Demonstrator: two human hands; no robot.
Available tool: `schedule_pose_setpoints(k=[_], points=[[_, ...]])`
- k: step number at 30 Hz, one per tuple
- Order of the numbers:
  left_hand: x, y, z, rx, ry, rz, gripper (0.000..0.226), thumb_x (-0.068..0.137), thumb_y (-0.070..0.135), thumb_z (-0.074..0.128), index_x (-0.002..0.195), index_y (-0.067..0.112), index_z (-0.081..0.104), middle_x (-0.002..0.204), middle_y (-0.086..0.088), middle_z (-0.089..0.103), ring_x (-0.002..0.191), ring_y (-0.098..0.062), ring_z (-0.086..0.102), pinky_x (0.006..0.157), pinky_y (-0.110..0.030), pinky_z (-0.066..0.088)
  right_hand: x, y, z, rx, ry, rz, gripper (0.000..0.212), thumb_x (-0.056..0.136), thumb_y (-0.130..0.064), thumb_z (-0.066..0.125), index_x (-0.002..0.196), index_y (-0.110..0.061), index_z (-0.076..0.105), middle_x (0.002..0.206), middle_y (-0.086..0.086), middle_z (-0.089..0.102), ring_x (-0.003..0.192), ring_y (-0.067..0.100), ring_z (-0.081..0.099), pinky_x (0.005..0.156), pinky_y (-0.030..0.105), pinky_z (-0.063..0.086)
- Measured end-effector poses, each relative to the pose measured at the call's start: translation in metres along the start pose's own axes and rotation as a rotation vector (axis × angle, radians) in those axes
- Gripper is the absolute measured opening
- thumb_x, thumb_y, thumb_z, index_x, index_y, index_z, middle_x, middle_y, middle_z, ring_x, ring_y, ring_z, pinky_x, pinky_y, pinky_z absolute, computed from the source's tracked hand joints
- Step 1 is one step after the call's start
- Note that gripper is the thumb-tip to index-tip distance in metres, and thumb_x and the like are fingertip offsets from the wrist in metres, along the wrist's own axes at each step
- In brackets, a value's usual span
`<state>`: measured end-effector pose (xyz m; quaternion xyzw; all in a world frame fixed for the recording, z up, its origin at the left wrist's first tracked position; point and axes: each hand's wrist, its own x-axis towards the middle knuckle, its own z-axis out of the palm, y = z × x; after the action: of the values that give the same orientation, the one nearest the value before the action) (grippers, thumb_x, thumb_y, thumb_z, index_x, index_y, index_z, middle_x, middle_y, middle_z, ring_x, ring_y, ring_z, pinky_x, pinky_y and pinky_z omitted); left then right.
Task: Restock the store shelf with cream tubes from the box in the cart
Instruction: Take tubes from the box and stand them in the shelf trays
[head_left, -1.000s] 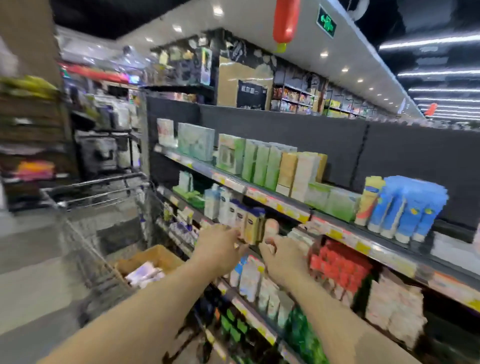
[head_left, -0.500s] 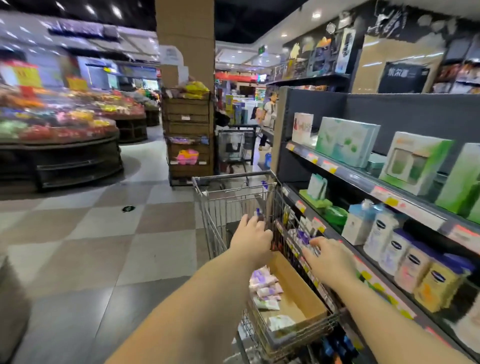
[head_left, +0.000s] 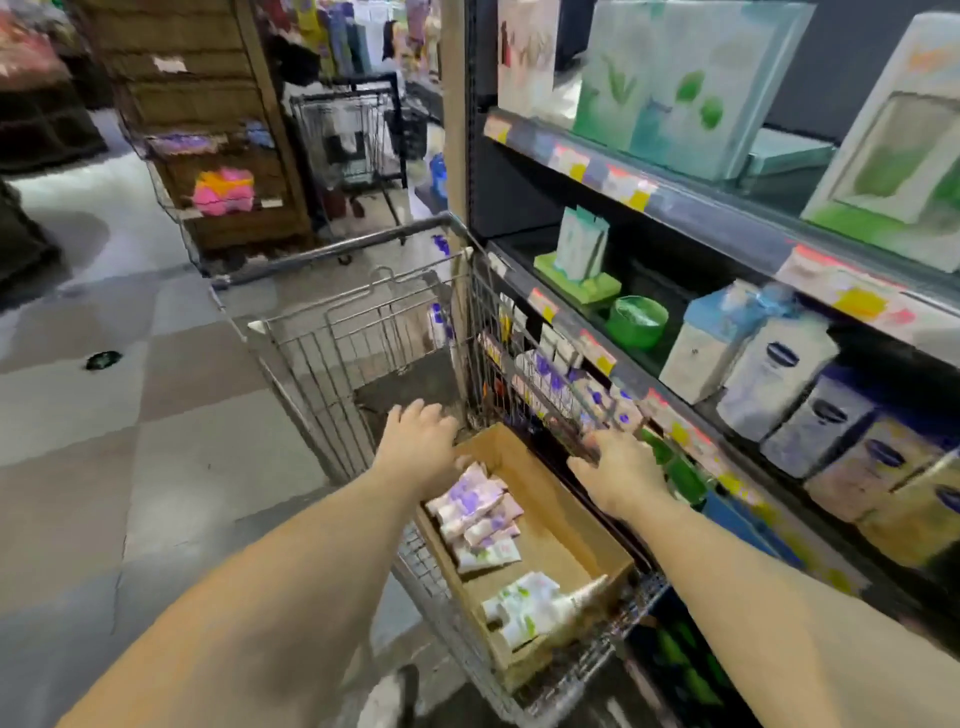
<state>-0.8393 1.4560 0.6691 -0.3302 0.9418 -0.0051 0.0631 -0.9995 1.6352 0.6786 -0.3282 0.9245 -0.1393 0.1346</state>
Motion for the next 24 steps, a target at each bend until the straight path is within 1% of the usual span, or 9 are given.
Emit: schedule_pose_setpoints(k=[4,9,11,15,17,19,20,22,24], points=[[0.083,-0.005,0.059,-0.006,-0.099,0.189,0.062,0.091,0.059,0.045,0.141,0.021,0.044,0.153,-0.007,0.035,0.143,-0.028,0.025,0.117,-0.047,0.019,0.044,0.012,0.051,0.042,-0.093,0.231,0.049,0.091,-0.049,0.057,0.132,-0.022,0.055,0.132,0.009,0.056,0.122,0.031,0.051,0.097,0.035,0.044],[0.151,0.002,0.126,-0.016,-0.221,0.471,0.057,0.087,0.063,0.049,0.131,0.026,0.051,0.148,-0.004,0.042,0.138,-0.028,0.032,0.113,-0.045,0.025,0.059,0.024,0.123,0.213,-0.257,0.543,0.043,0.094,-0.039,0.056,0.133,-0.022,0.051,0.121,0.004,0.060,0.104,0.026,0.062,0.078,0.032,0.051],[0.165,0.006,0.154,-0.031,-0.265,0.548,0.056,0.089,0.062,0.043,0.128,0.024,0.052,0.145,-0.005,0.044,0.135,-0.030,0.035,0.111,-0.045,0.026,0.060,0.028,0.156,0.269,-0.308,0.668,0.045,0.096,-0.033,0.054,0.138,-0.018,0.047,0.127,0.008,0.059,0.105,0.028,0.061,0.077,0.030,0.049],[0.172,0.012,0.215,-0.056,-0.337,0.644,0.062,0.083,0.063,0.028,0.126,0.027,0.053,0.139,-0.006,0.049,0.126,-0.031,0.042,0.104,-0.044,0.034,0.055,0.034,0.227,0.337,-0.340,0.902,0.045,0.097,-0.027,0.053,0.138,-0.011,0.044,0.131,0.017,0.057,0.113,0.034,0.058,0.080,0.031,0.046],[0.170,0.014,0.241,-0.124,-0.389,0.655,0.075,0.077,0.062,0.018,0.129,0.022,0.054,0.134,-0.008,0.054,0.122,-0.034,0.046,0.100,-0.045,0.037,0.053,0.040,0.260,0.345,-0.332,1.002,0.052,0.096,-0.022,0.052,0.144,-0.010,0.035,0.128,0.020,0.057,0.111,0.036,0.058,0.075,0.032,0.045],[0.168,0.012,0.265,-0.181,-0.439,0.642,0.077,0.076,0.059,0.020,0.127,0.015,0.058,0.131,-0.013,0.057,0.119,-0.039,0.050,0.100,-0.048,0.041,0.054,0.044,0.286,0.370,-0.329,1.113,0.060,0.096,-0.018,0.051,0.149,-0.012,0.025,0.125,0.022,0.057,0.108,0.036,0.058,0.072,0.032,0.045],[0.167,0.010,0.276,-0.182,-0.448,0.643,0.073,0.077,0.057,0.024,0.123,0.014,0.060,0.127,-0.015,0.059,0.115,-0.040,0.054,0.097,-0.049,0.044,0.056,0.045,0.296,0.344,-0.337,1.134,0.060,0.095,-0.016,0.050,0.149,-0.012,0.023,0.125,0.022,0.057,0.109,0.036,0.058,0.073,0.033,0.044],[0.167,0.007,0.298,-0.151,-0.462,0.677,0.068,0.075,0.057,0.029,0.120,0.016,0.061,0.118,-0.013,0.062,0.106,-0.039,0.059,0.089,-0.046,0.047,0.061,0.048,0.316,0.300,-0.308,1.169,0.056,0.095,-0.017,0.049,0.147,-0.007,0.027,0.132,0.023,0.052,0.119,0.037,0.052,0.087,0.037,0.044],[0.172,0.003,0.313,-0.092,-0.499,0.706,0.068,0.073,0.061,0.024,0.114,0.021,0.059,0.115,-0.007,0.062,0.107,-0.034,0.057,0.087,-0.042,0.043,0.071,0.052,0.330,0.197,-0.325,1.214,0.060,0.099,-0.027,0.044,0.149,-0.002,0.023,0.144,0.023,0.042,0.129,0.039,0.045,0.098,0.040,0.044]])
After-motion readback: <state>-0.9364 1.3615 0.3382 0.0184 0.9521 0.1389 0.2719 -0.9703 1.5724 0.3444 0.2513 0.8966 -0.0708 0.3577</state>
